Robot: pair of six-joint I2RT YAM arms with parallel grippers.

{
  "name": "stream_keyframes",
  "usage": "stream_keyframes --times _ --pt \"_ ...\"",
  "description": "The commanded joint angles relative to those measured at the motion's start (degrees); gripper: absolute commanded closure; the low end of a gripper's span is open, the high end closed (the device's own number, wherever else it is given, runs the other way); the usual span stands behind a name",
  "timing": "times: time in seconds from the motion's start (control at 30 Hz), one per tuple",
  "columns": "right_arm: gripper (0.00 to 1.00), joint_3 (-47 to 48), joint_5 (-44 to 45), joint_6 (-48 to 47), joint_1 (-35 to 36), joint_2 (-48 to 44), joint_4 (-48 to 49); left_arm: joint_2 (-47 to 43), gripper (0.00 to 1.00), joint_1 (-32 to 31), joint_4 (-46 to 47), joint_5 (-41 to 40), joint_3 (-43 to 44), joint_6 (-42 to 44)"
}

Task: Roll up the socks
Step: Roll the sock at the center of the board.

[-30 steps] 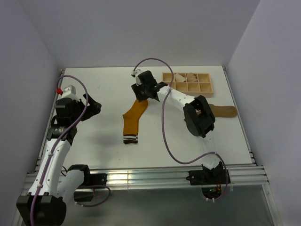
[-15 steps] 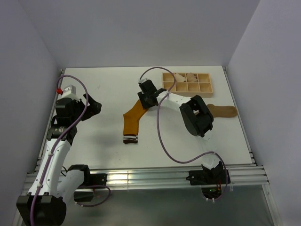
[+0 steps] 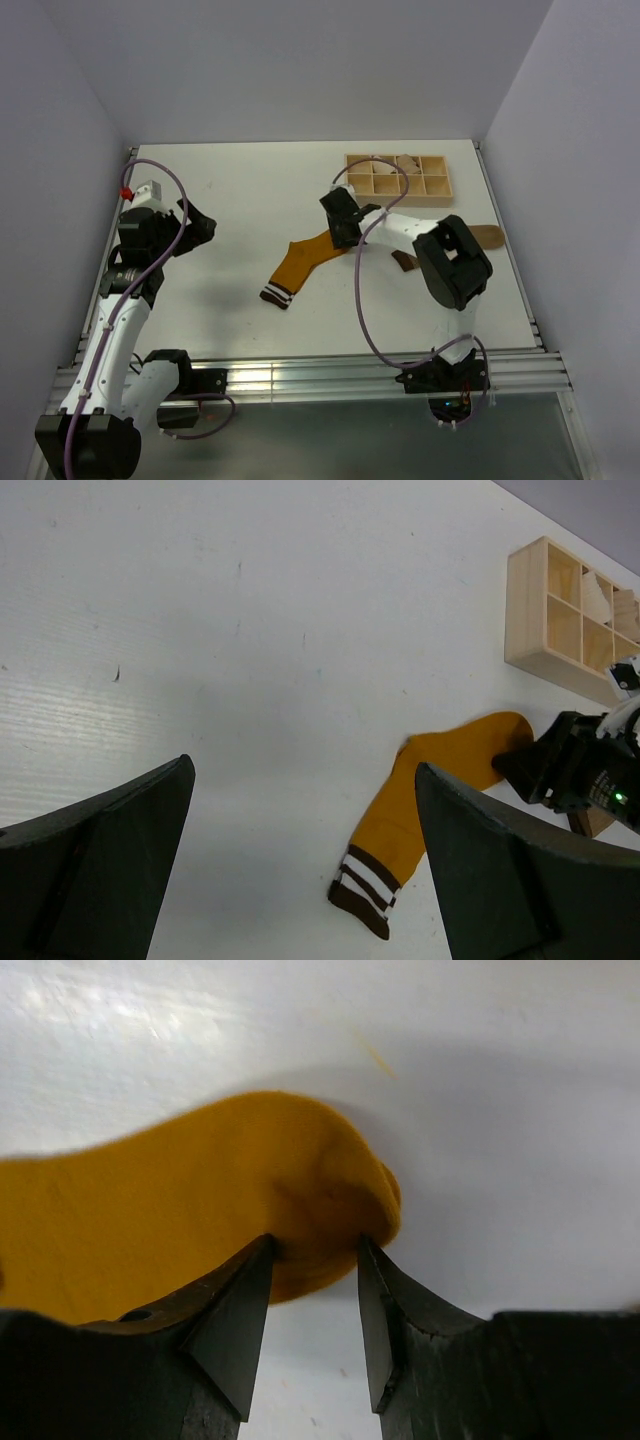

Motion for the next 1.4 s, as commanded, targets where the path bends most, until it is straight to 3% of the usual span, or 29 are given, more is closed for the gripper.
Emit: stream_keyframes --times 0.0,0.1,0.3,0.6,0.83,1.37 --pt "0.53 -2.87 2.89 -1.6 -0.05 -9.39 0.22 -0.3 0.02 0.22 1.75 0.01 -0.16 -0.05" --pt "0.53 -5.95 4.73 -9.84 4.16 -16.86 5.67 -0.82 0.02 0.22 1.31 -1.31 -0.07 -0.76" --pt "0.49 -14.03 3.95 -26.82 20.59 -23.48 17.27 -1.27 0.02 0.31 -1.05 -6.68 0.55 -2.43" --pt "0.47 -16.42 -4.4 -32.56 31.58 -20.94 22.56 -1.88 0.02 0.58 -2.12 -11.07 0.81 -3.04" --pt "0.47 -14.22 -8.45 -33.09 35.46 -16.2 23.0 -2.23 0.02 0.66 -2.47 -11.77 0.81 -3.04" --pt "0.49 -10.88 -8.54 -35.46 36.17 -7.58 21.68 -2.5 0.02 0.93 -2.38 -11.51 0.72 -2.87"
